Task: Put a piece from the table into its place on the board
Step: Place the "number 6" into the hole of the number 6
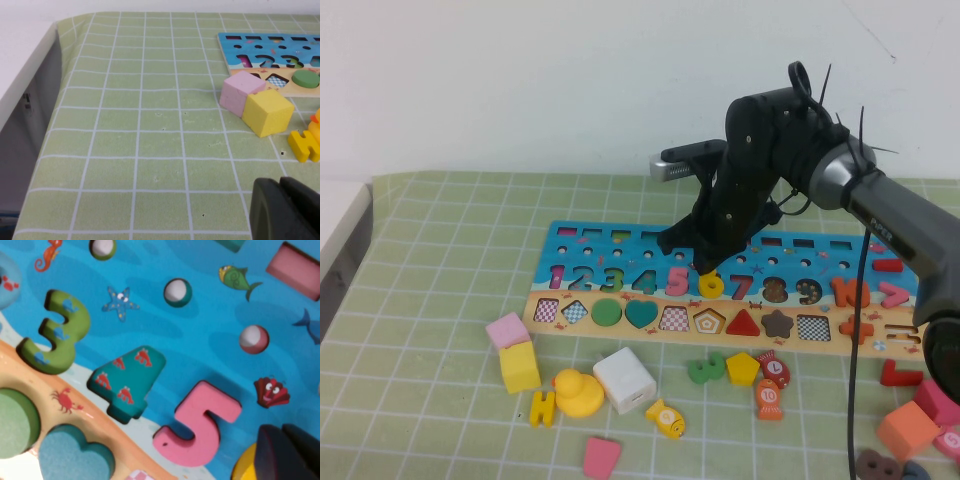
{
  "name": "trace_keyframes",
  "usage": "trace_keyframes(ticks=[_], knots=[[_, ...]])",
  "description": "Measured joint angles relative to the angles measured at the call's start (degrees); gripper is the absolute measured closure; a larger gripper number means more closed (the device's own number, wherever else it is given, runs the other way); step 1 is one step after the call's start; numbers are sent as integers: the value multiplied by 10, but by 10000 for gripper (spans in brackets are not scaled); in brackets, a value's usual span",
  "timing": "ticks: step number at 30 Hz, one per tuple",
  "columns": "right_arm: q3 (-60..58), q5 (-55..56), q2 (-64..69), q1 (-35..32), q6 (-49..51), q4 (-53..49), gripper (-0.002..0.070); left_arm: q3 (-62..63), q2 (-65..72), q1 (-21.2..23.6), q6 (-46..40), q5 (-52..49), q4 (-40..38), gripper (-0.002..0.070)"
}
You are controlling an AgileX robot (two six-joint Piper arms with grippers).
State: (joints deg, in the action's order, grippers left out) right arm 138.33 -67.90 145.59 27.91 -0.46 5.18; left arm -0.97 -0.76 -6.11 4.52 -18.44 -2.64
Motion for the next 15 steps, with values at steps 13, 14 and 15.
trace_keyframes(ticks=[13,14,15], knots=[[0,25,-2,0,1,9,676,0,0,0,2,0,0,677],[0,31,-2,0,1,9,676,0,0,0,2,0,0,677],[0,35,-2,0,1,10,676,0,0,0,2,0,0,677]])
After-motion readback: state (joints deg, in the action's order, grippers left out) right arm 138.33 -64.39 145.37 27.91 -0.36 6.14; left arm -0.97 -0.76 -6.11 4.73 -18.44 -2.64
